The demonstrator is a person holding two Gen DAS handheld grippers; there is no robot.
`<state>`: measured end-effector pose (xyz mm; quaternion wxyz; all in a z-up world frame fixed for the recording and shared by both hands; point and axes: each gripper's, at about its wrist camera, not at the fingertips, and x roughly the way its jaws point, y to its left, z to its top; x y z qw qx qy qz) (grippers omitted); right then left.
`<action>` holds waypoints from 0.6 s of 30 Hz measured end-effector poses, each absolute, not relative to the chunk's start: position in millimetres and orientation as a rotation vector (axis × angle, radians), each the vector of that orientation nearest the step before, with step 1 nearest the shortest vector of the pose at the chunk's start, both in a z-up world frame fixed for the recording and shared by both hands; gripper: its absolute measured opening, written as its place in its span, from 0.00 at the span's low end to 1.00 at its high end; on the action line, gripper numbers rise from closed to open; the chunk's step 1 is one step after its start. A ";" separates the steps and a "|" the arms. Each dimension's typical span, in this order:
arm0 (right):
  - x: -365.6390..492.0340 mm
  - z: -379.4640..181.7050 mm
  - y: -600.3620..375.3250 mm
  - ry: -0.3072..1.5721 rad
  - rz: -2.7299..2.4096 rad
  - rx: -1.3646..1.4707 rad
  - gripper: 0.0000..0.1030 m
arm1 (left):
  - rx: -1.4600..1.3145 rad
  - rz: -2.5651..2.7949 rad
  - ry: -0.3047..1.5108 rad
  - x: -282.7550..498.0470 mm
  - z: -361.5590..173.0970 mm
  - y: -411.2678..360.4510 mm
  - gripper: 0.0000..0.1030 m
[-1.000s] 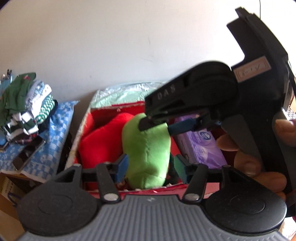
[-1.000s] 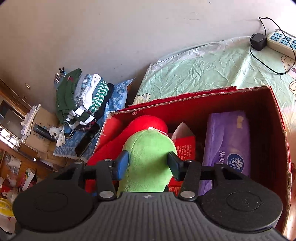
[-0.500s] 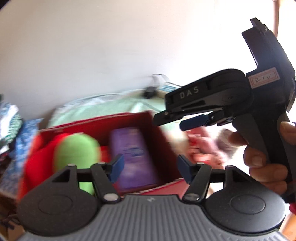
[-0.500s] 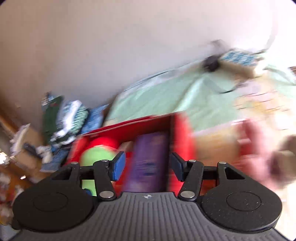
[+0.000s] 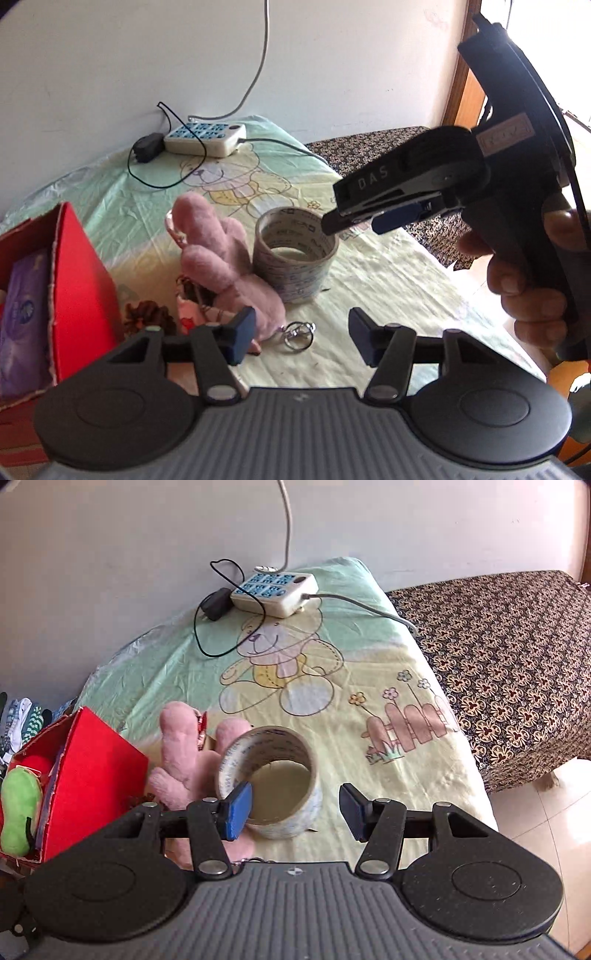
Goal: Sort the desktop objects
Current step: 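Grasp the rim of the packing tape roll with the right gripper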
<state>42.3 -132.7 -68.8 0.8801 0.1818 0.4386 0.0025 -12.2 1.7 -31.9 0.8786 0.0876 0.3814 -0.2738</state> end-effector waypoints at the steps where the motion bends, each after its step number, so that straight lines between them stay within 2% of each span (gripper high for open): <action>1: 44.5 -71.0 -138.4 0.917 0.008 0.386 0.55 | 0.166 -0.563 0.793 -7.6 -31.6 -2.4 0.58; 8: 63.0 -75.0 -161.6 0.920 0.070 0.381 0.55 | -0.005 -0.507 0.826 35.9 -27.4 -18.8 0.52; 14: 82.5 -80.8 -164.6 0.934 0.134 0.350 0.56 | 0.021 -0.468 0.855 50.8 -38.7 -44.7 0.49; 18: 95.9 -90.6 -160.8 0.961 0.168 0.334 0.56 | 0.007 -0.453 0.903 59.4 -52.1 -50.3 0.43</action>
